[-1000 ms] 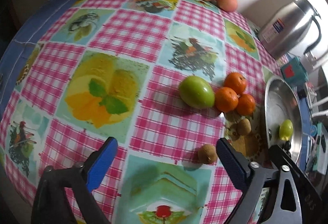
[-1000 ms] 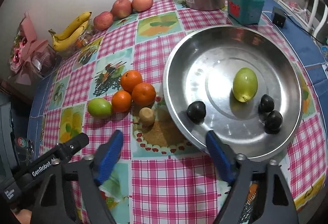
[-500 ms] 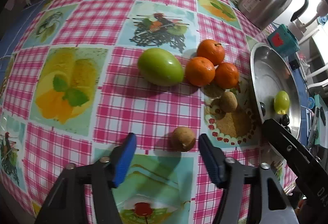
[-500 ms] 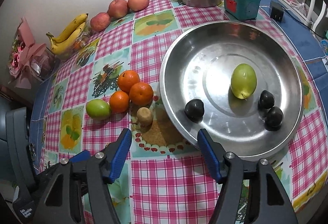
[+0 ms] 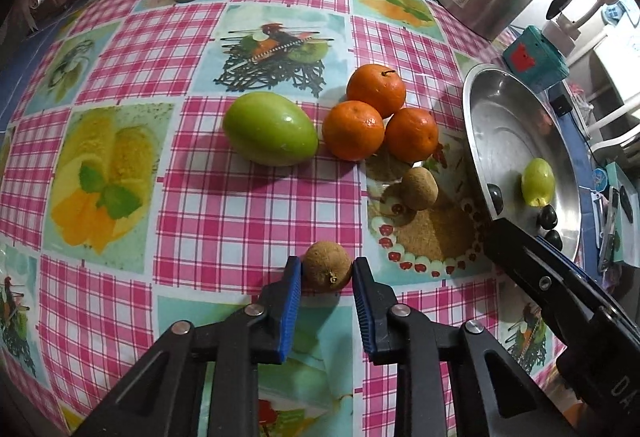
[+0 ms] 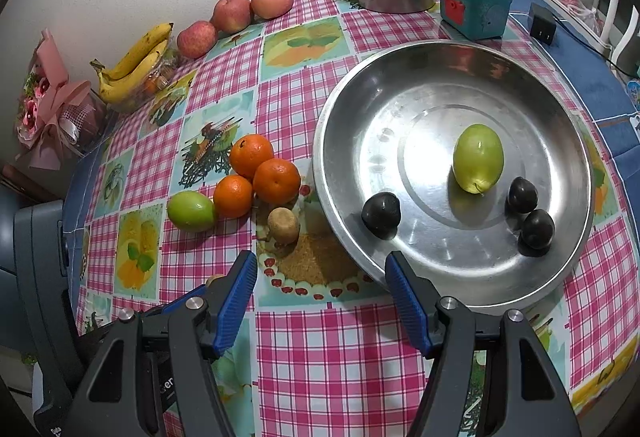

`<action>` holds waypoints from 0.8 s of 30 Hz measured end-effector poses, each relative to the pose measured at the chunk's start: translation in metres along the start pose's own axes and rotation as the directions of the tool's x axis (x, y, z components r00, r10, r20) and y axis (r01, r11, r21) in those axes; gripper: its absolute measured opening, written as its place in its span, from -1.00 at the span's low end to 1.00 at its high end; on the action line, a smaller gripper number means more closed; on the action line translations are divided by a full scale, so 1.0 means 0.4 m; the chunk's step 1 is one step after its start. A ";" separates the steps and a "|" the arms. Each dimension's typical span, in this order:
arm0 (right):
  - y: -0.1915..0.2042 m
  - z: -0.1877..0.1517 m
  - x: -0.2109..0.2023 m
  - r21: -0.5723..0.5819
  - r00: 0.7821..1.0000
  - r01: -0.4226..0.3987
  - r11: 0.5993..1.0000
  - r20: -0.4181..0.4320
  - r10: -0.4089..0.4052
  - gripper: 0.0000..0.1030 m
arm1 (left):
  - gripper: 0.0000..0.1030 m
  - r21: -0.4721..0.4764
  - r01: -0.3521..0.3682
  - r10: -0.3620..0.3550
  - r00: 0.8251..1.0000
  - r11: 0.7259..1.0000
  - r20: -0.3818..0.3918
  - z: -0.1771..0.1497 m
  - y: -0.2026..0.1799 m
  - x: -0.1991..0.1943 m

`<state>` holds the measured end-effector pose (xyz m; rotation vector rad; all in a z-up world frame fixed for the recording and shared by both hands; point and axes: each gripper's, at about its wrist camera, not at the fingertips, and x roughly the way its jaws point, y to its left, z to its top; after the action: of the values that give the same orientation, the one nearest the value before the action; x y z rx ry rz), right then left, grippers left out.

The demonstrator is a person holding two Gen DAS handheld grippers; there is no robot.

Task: Organize fruits
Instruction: 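Grasp the brown kiwi with the left tool while the right tool grasps the small tan kiwi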

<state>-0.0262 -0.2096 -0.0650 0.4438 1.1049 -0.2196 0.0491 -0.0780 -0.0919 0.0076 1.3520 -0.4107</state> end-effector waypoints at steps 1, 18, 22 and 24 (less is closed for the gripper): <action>0.000 0.001 0.000 -0.001 1.000 -0.002 1.000 0.001 0.002 0.32 | -0.46 -0.004 0.000 0.000 1.000 1.000 0.005 0.001 0.000 -0.001; 0.064 0.021 0.039 -0.077 0.995 -0.097 0.992 -0.025 0.096 -0.29 | -0.46 -0.189 -0.023 0.055 0.985 0.982 0.167 0.040 0.123 -0.095; 0.087 0.025 0.061 -0.108 0.996 -0.078 0.991 -0.041 0.074 -0.33 | -0.46 -0.208 -0.022 0.059 0.983 0.978 0.176 0.041 0.134 -0.103; 0.092 0.027 0.072 -0.116 0.997 -0.068 0.991 -0.050 0.062 -0.35 | -0.46 -0.210 -0.024 0.062 0.983 0.977 0.176 0.043 0.132 -0.099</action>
<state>0.0095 -0.1802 -0.0779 0.3803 1.1405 -0.0864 0.0742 -0.0219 -0.0624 -0.1701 1.2066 -0.2262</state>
